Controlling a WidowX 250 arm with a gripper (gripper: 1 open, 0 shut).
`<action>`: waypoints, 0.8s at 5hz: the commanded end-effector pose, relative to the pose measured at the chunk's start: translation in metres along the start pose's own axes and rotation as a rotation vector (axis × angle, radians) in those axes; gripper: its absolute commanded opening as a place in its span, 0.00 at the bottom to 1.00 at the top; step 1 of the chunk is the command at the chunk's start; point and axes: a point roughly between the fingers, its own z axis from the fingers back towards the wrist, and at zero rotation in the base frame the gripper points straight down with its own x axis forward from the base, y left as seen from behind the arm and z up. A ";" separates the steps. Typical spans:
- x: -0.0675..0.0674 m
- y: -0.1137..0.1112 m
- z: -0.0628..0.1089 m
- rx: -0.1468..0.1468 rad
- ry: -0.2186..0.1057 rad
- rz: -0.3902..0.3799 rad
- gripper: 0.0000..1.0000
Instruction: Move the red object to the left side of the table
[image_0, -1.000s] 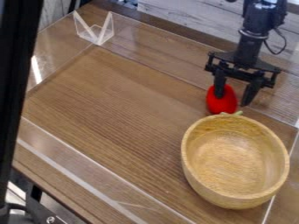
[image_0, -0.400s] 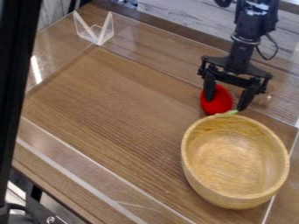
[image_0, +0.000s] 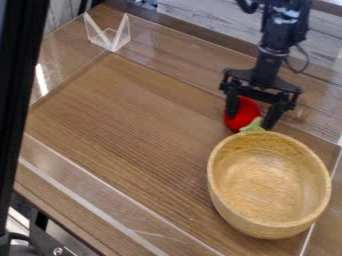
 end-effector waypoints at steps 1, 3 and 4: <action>-0.008 0.003 0.007 -0.025 -0.034 0.063 0.00; 0.002 -0.012 0.006 -0.025 -0.064 0.010 0.00; -0.001 -0.022 0.019 -0.023 -0.074 -0.003 0.00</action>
